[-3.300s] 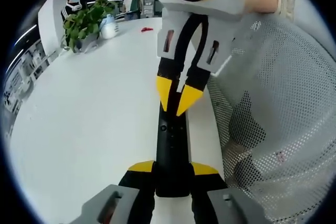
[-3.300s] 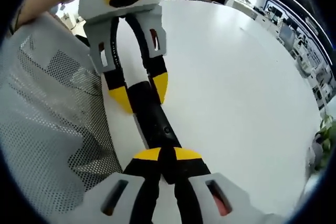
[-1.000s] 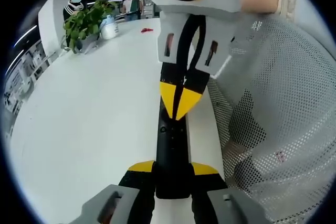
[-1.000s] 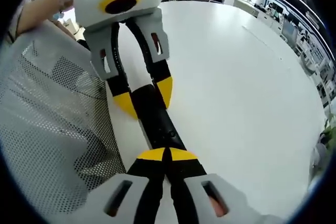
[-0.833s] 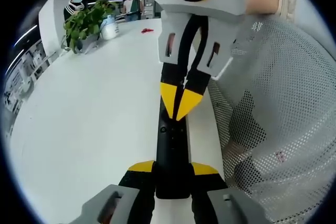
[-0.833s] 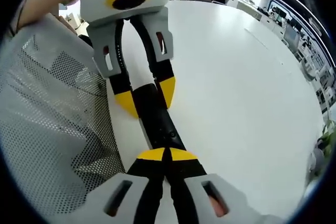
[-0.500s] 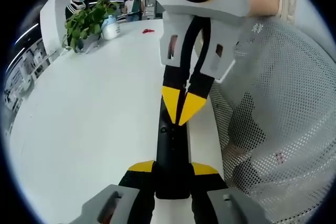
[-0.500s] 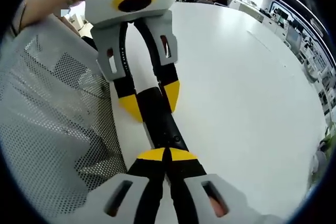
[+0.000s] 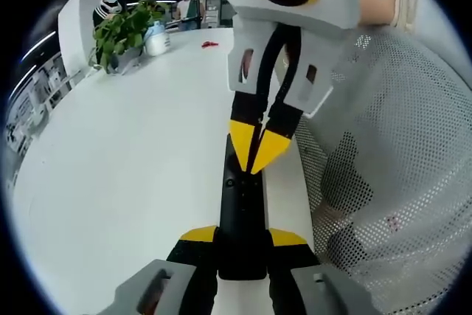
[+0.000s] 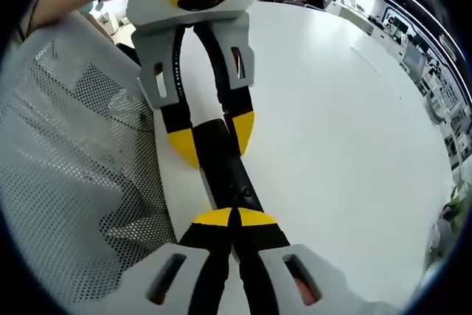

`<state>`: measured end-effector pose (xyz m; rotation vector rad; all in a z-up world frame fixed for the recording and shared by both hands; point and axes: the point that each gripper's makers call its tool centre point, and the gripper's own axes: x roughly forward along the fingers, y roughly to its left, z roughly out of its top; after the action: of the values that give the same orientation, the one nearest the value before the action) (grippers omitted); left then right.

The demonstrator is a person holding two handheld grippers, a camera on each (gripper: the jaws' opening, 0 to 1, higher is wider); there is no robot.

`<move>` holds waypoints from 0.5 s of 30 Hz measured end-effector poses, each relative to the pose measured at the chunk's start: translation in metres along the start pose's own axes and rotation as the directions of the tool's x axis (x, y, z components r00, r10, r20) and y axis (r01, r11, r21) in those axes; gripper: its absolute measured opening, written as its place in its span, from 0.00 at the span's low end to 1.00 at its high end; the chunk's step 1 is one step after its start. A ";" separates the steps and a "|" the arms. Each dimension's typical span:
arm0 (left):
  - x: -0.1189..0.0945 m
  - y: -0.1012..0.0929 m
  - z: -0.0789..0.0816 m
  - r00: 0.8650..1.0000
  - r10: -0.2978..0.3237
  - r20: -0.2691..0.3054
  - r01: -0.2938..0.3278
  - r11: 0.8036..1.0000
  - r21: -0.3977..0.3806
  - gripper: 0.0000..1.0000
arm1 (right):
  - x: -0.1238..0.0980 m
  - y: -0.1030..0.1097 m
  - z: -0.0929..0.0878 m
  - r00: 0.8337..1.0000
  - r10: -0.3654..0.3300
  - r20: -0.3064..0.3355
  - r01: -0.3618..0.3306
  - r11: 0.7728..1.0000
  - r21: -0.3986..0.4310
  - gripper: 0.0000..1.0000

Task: Press the specified remote control buttons in sequence, fully releasing each button before pressing the next.

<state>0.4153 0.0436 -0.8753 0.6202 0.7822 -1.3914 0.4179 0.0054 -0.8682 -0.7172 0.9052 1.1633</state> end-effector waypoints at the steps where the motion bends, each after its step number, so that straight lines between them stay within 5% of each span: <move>1: 0.000 0.000 0.000 1.000 0.000 0.000 0.000 1.000 0.000 0.25 | 0.000 0.000 0.000 1.000 0.001 0.000 -0.001 1.000 0.000 0.00; 15: 0.000 0.000 0.000 1.000 -0.005 0.006 0.005 1.000 -0.007 0.25 | 0.001 0.001 -0.001 1.000 -0.013 -0.012 0.013 0.999 -0.053 0.00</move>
<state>0.4154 0.0433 -0.8753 0.6087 0.7841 -1.3938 0.4169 0.0058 -0.8698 -0.7733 0.8818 1.1762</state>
